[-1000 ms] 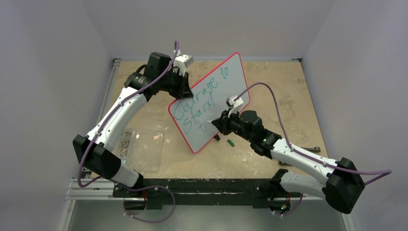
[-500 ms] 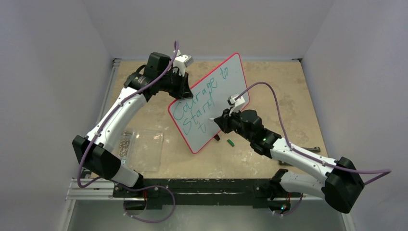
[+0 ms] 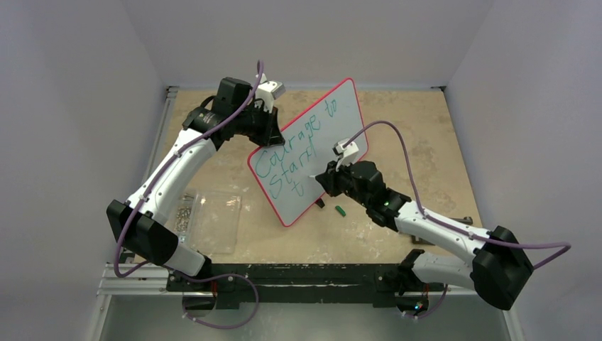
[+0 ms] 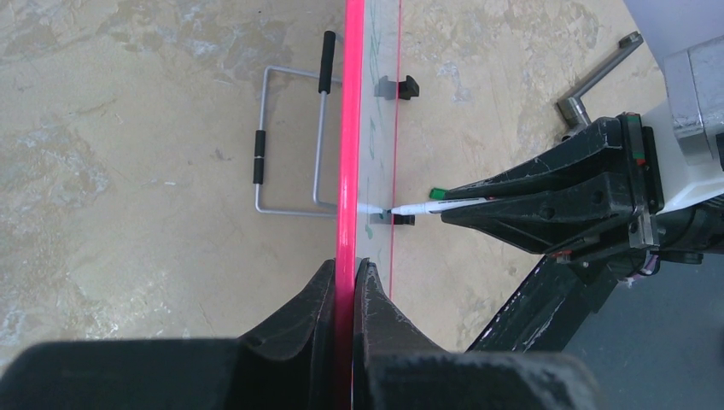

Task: Write a sentence on the whiteboard

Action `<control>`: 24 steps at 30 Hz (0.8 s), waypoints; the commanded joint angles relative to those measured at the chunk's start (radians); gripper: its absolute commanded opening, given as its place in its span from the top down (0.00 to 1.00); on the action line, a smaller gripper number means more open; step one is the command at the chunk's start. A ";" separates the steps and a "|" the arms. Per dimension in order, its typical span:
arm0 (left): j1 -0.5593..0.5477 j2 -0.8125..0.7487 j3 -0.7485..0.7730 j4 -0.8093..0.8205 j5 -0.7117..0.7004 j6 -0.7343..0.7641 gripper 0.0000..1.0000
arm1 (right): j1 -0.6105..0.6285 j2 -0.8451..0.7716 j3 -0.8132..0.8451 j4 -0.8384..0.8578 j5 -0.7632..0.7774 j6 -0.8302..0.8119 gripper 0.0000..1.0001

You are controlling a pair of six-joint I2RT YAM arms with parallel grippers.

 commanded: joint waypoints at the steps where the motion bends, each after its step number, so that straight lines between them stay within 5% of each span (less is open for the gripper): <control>1: 0.014 -0.023 -0.003 -0.034 -0.191 0.074 1.00 | -0.003 0.013 0.051 0.056 -0.041 -0.027 1.00; 24: 0.014 -0.023 -0.003 -0.034 -0.193 0.074 1.00 | -0.002 0.049 0.024 0.034 -0.123 -0.060 1.00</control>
